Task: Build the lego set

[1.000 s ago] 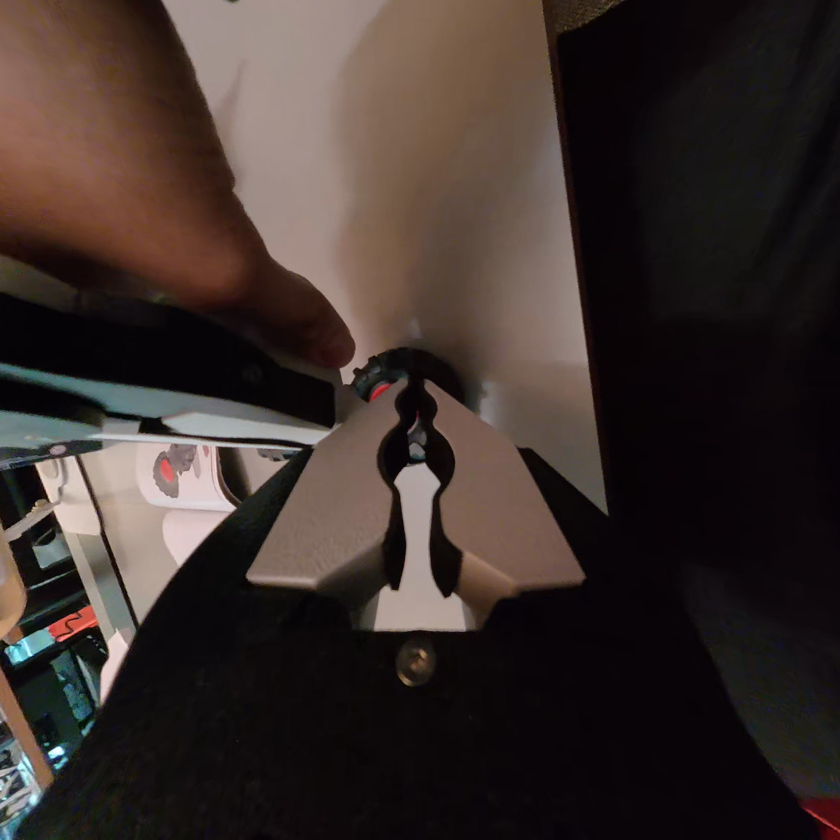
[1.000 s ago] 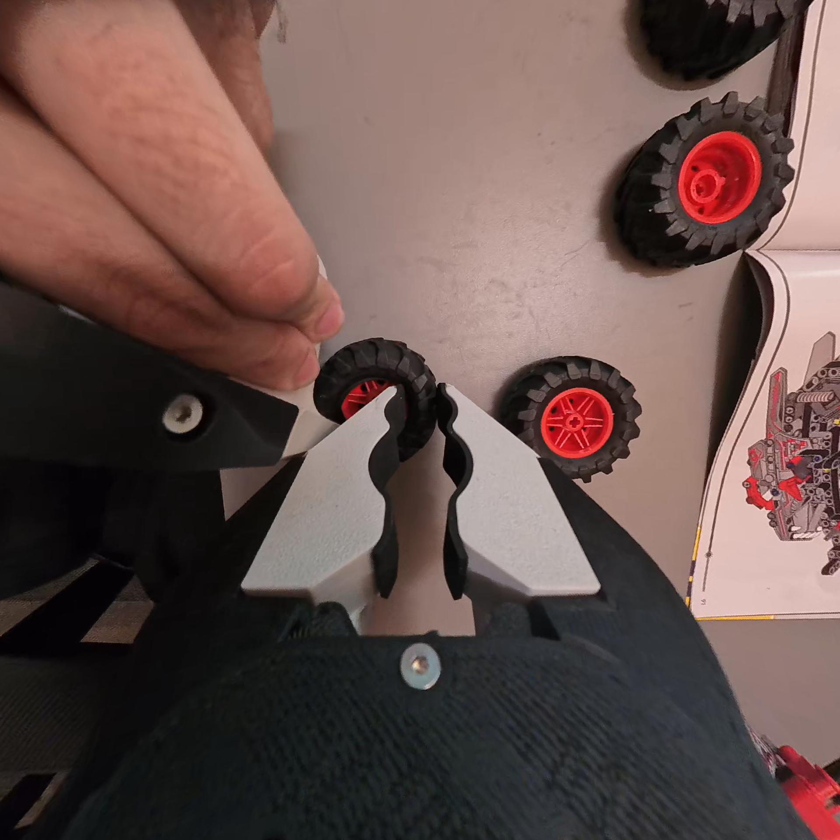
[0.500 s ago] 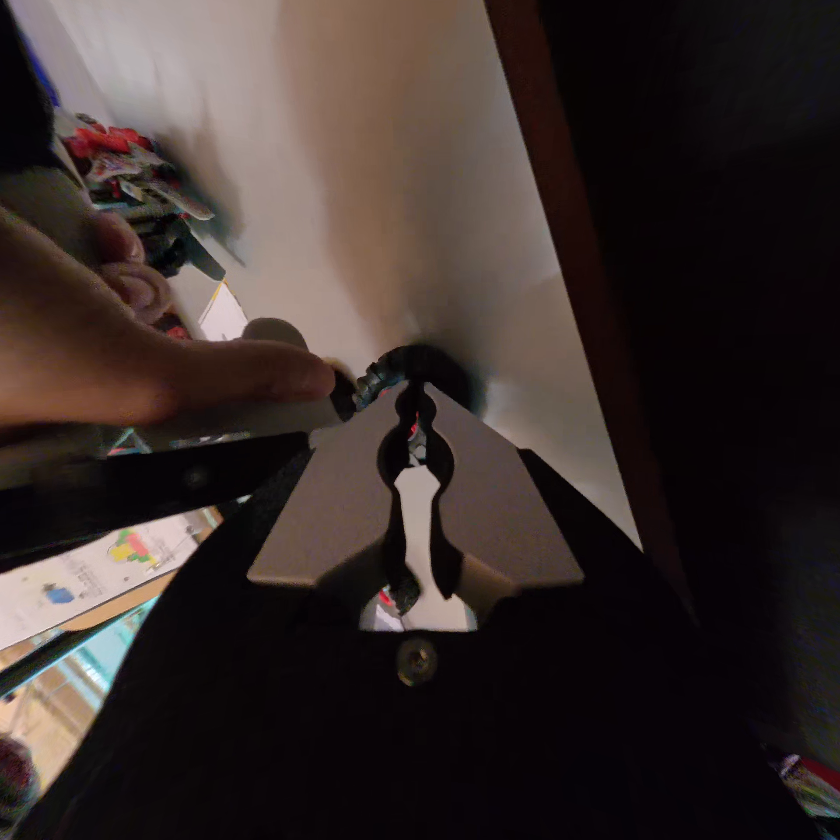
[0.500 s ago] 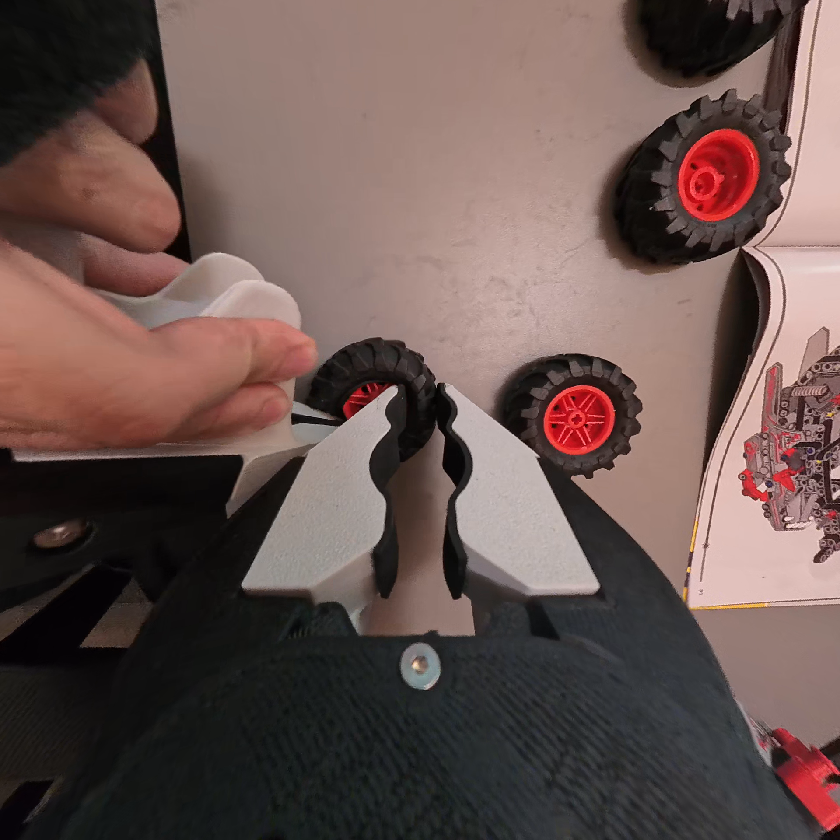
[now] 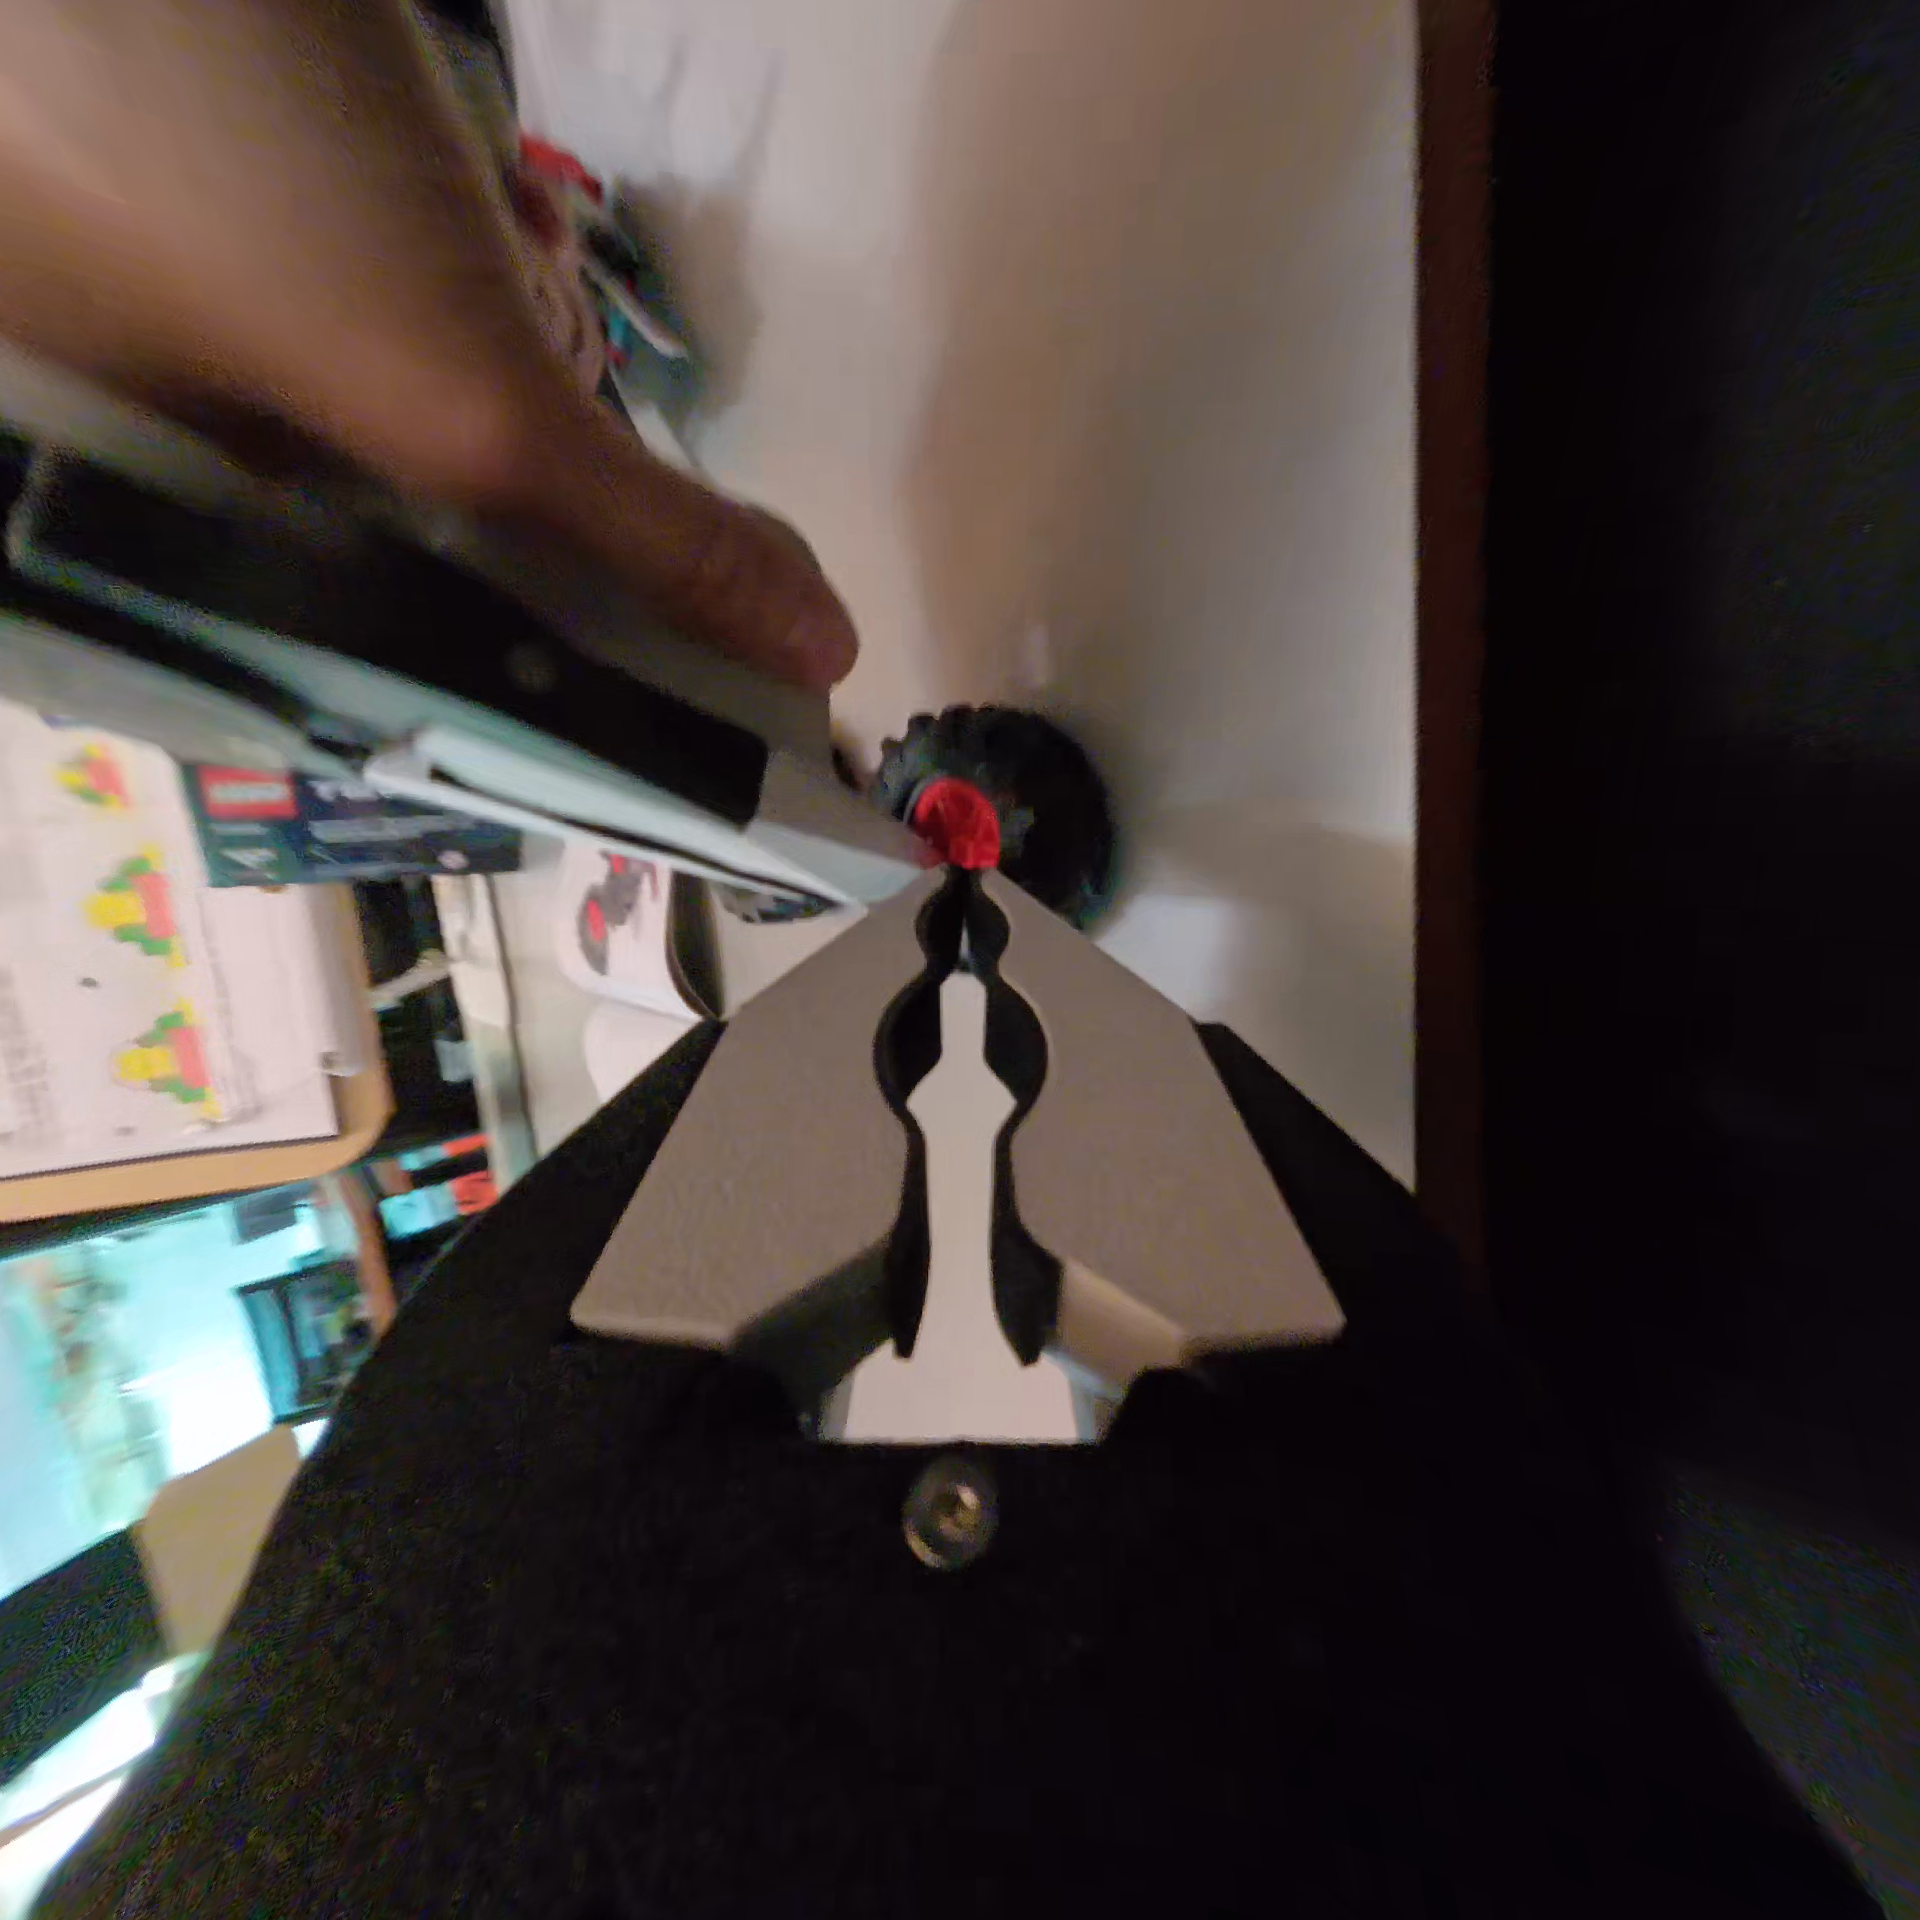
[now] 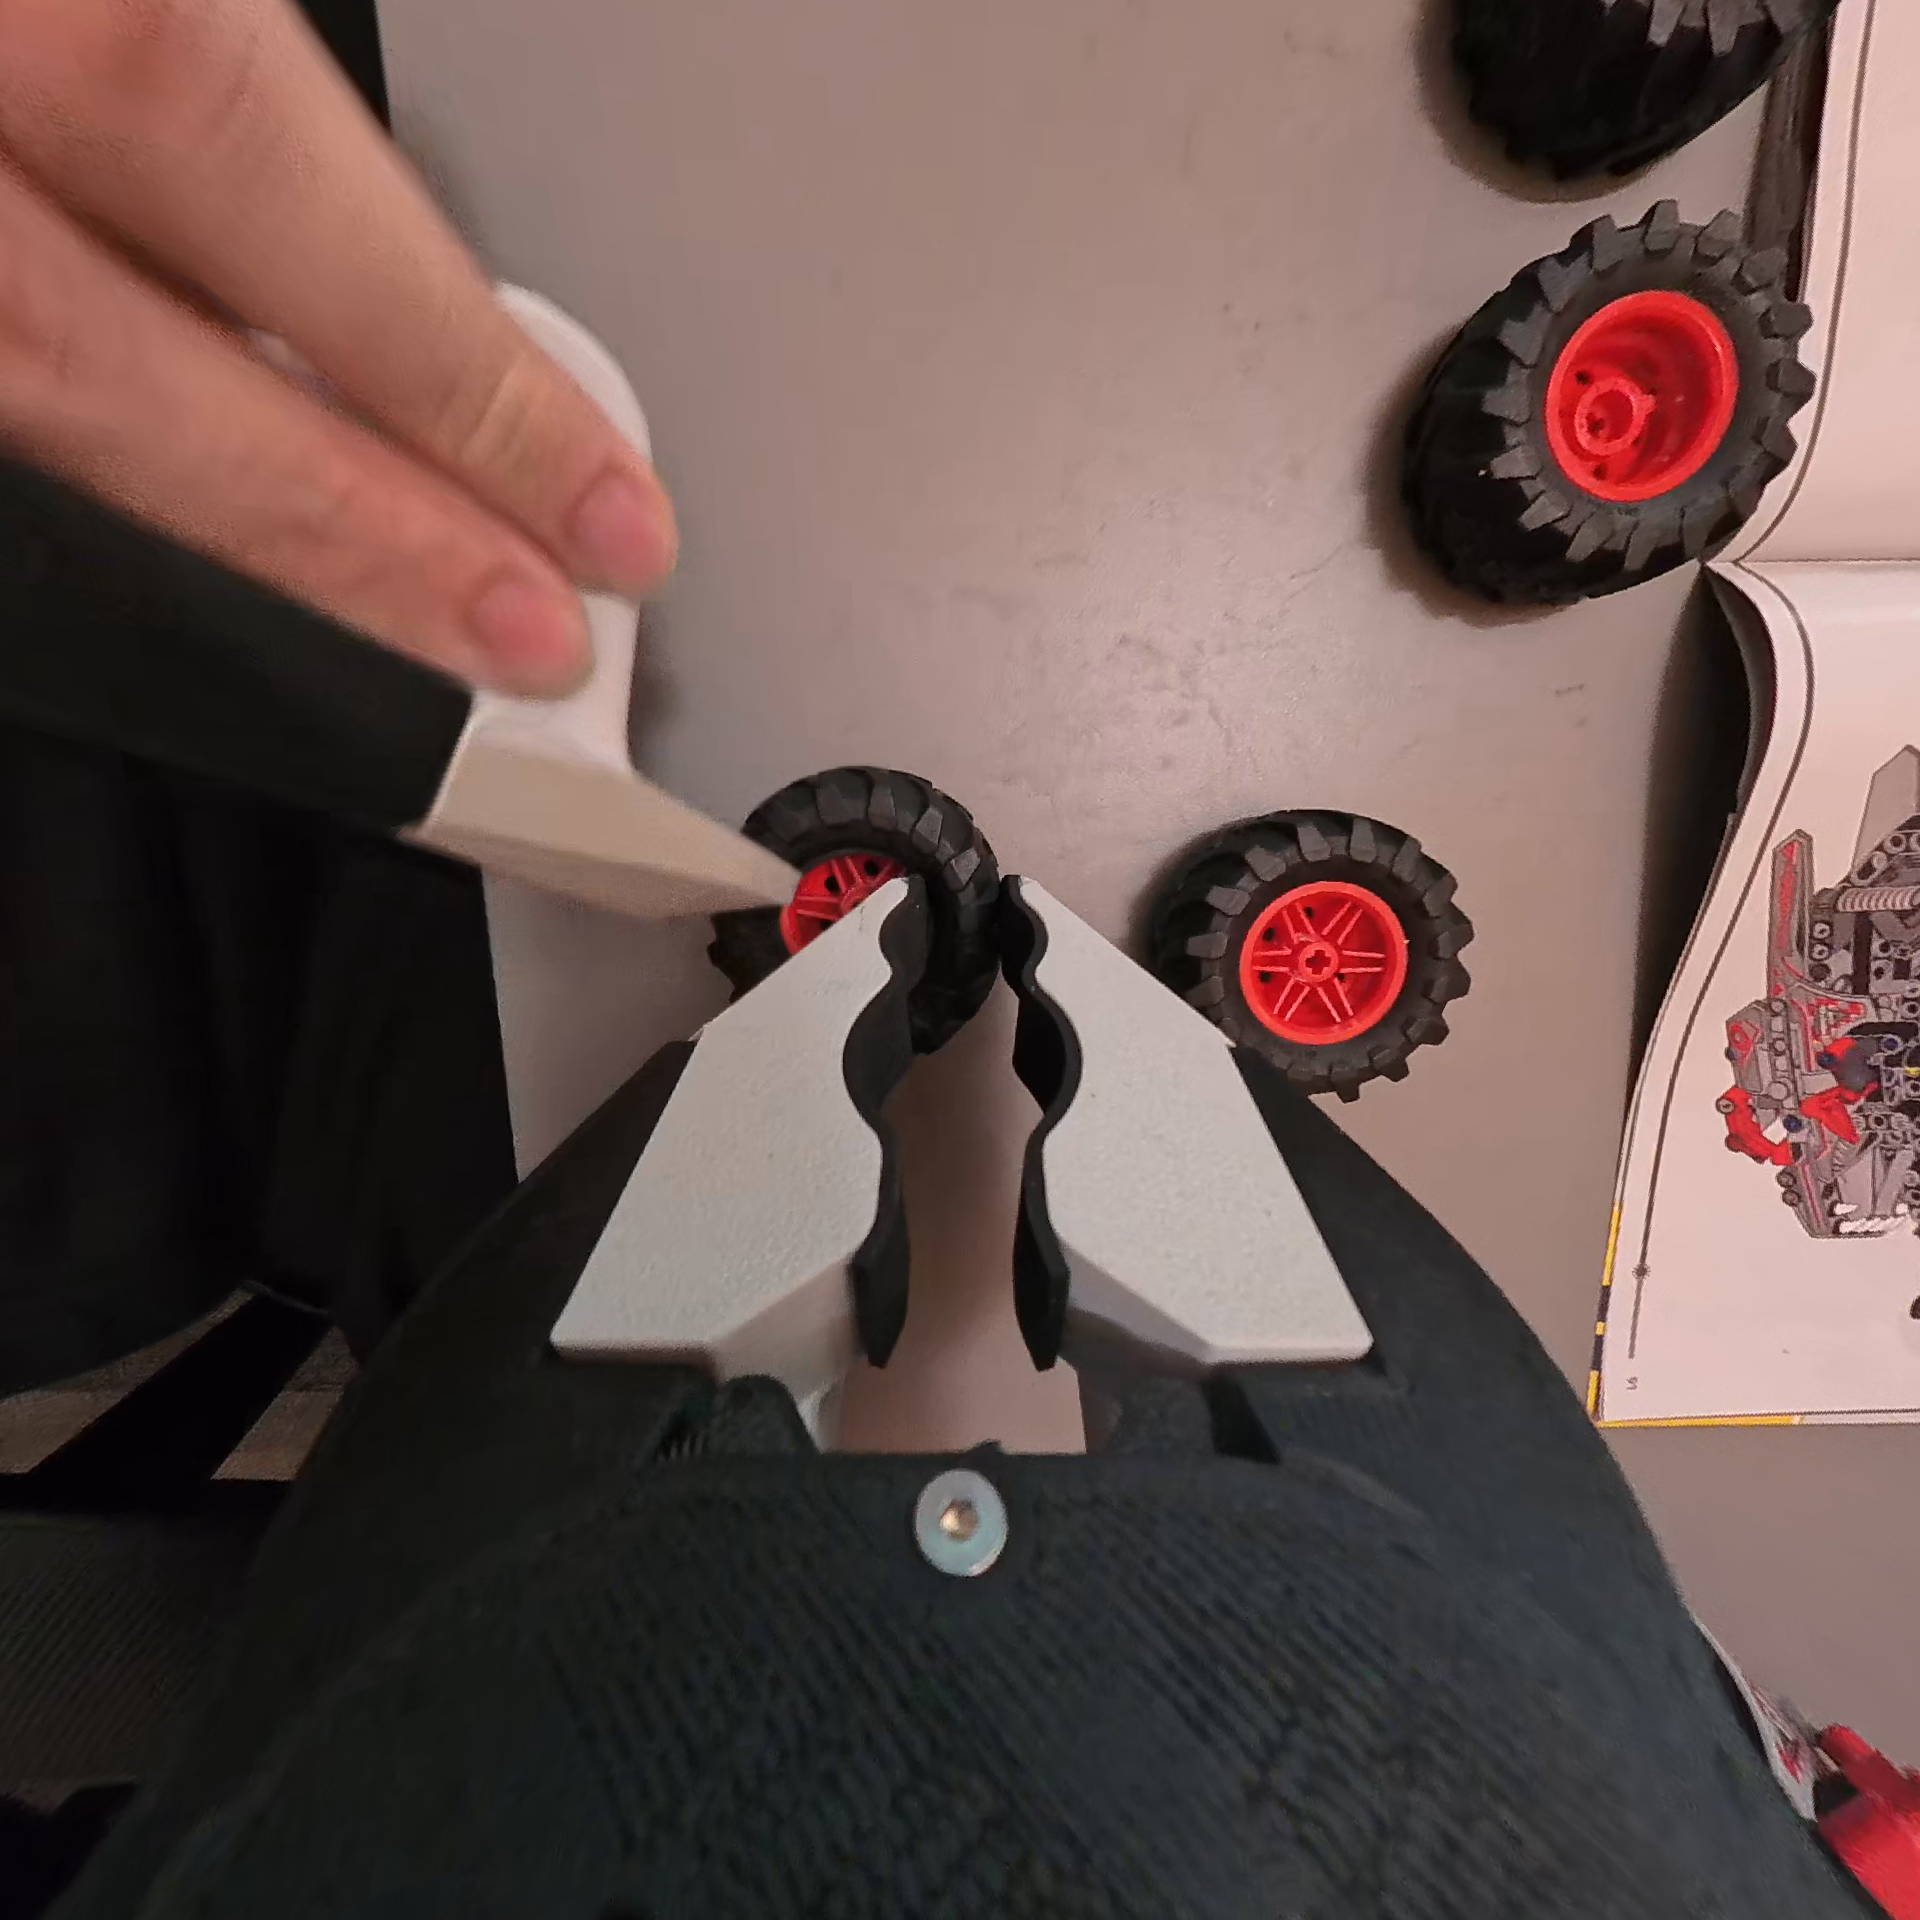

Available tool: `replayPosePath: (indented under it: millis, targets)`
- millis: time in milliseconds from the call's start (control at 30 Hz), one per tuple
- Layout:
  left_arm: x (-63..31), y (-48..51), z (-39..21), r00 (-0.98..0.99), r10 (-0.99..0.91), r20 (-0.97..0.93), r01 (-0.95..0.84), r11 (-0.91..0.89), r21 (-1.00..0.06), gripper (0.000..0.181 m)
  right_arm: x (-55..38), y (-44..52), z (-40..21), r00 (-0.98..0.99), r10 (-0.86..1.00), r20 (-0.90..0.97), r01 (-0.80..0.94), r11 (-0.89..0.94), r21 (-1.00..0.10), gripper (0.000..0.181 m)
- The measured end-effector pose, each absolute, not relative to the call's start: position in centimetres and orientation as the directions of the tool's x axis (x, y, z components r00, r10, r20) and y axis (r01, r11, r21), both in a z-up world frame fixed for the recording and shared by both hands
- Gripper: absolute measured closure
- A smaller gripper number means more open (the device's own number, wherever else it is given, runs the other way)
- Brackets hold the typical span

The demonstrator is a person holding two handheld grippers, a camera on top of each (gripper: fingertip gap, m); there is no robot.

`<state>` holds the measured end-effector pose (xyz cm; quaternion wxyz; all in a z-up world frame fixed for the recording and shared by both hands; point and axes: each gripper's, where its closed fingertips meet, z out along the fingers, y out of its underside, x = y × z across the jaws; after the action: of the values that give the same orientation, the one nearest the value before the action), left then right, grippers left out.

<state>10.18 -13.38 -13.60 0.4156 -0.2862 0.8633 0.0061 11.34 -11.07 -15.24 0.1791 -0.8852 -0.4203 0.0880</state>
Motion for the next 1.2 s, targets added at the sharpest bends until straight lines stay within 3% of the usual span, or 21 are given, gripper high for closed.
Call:
replayPosePath:
  millis: [33,400,533,667,733,833,1000,1133,1200]
  targets:
    - [10.1,-13.0,-13.5,-0.492,-0.508,-0.707,-0.505,0.828,-0.243,0.181,11.3,-11.1,-15.2,0.633,0.774,-0.010,0.709,-0.585,-0.394,0.168]
    - [10.3,-12.1,-13.4,-0.528,-0.368,-0.765,-0.369,0.911,-0.183,0.181,11.3,-11.1,-15.3,0.615,0.788,0.006,0.733,-0.569,-0.373,0.168]
    - [10.7,-11.9,-13.8,-0.584,-0.230,-0.779,-0.326,0.945,-0.034,0.181,11.3,-11.1,-15.3,0.610,0.793,0.003,0.734,-0.563,-0.379,0.168]
    - [10.1,-11.1,-14.1,-0.671,-0.250,-0.698,-0.340,0.940,-0.010,0.181,10.8,-10.5,-15.3,0.622,0.783,0.018,0.721,-0.564,-0.402,0.168]
    - [10.0,-10.9,-14.1,-0.653,-0.319,-0.687,-0.370,0.926,-0.078,0.181,10.8,-10.5,-15.3,0.613,0.790,0.026,0.734,-0.556,-0.390,0.168]
    - [9.9,-10.8,-14.1,-0.545,-0.512,-0.663,-0.431,0.850,-0.302,0.181,10.8,-10.4,-15.3,0.610,0.791,0.041,0.741,-0.551,-0.384,0.168]
    - [9.9,-10.9,-13.8,-0.440,-0.600,-0.668,-0.465,0.789,-0.403,0.181,10.8,-10.4,-15.3,0.633,0.773,0.038,0.722,-0.572,-0.389,0.168]
    - [9.1,-10.2,-13.1,-0.378,-0.775,-0.506,-0.563,0.626,-0.539,0.171,10.8,-10.4,-15.3,0.661,0.750,0.027,0.696,-0.599,-0.397,0.168]
    - [9.0,-10.3,-12.5,-0.365,-0.828,-0.426,-0.586,0.560,-0.586,0.181,10.8,-10.4,-15.2,0.669,0.743,0.030,0.688,-0.604,-0.402,0.168]
